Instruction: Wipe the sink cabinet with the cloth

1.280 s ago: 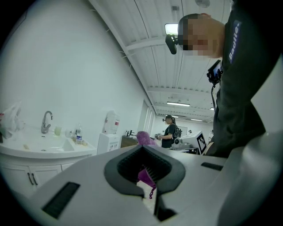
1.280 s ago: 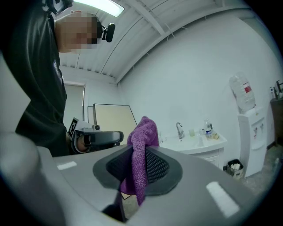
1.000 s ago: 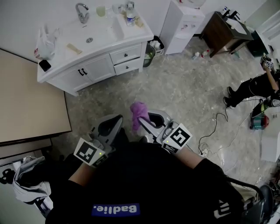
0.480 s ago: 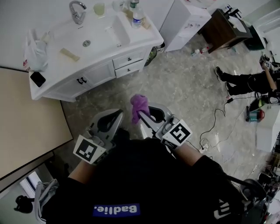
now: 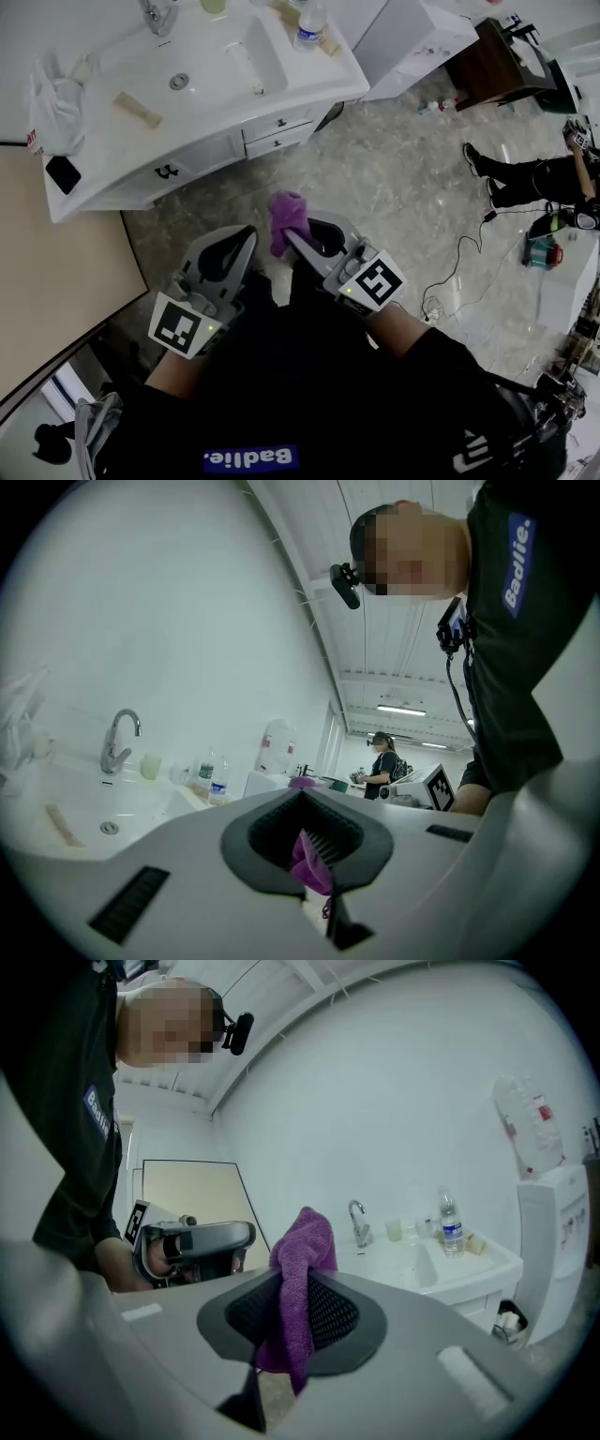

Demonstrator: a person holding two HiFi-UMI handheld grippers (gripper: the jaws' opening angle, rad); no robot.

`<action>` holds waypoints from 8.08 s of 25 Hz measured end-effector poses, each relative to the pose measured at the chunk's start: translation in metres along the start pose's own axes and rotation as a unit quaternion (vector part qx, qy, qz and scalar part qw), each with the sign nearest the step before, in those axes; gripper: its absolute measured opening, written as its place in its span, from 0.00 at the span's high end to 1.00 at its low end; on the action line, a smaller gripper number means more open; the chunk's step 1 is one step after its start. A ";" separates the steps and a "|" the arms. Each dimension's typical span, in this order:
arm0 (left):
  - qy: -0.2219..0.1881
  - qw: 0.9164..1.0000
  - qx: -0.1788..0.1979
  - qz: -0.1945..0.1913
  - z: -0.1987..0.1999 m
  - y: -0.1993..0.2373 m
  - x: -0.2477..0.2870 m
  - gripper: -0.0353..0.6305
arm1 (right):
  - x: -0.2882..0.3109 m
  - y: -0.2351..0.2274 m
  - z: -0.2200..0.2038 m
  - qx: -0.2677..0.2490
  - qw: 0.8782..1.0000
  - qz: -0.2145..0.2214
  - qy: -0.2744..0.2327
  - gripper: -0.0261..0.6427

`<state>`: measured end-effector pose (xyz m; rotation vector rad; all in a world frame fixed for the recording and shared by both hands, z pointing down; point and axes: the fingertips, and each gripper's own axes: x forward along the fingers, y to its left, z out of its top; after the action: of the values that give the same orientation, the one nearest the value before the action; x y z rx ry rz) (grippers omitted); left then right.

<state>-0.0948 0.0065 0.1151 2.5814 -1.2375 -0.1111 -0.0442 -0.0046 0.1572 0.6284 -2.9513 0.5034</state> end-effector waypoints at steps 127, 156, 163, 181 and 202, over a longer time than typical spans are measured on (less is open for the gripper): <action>-0.124 0.980 0.151 0.019 -0.408 0.244 0.157 0.94 | 0.108 -0.507 -0.316 -0.183 0.932 -0.307 -0.069 0.88; -0.131 0.979 0.156 0.023 -0.408 0.252 0.147 0.94 | 0.209 -0.421 -0.400 -0.174 0.973 -0.150 -0.014 0.88; -0.122 0.981 0.152 0.015 -0.417 0.248 0.157 0.94 | 0.170 -0.472 -0.394 -0.181 0.963 -0.199 -0.023 0.88; -0.110 0.983 0.149 0.017 -0.425 0.245 0.165 0.94 | 0.068 -0.594 -0.396 -0.038 0.933 -0.354 -0.054 0.88; -0.062 0.993 0.045 0.086 -0.395 0.235 0.139 0.94 | 0.099 -0.358 -0.368 -0.069 0.985 -0.149 0.045 0.88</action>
<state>-0.1101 -0.1569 0.5664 2.5627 -1.5383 -0.1856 0.0168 -0.2277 0.6262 0.9783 -2.7100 0.2864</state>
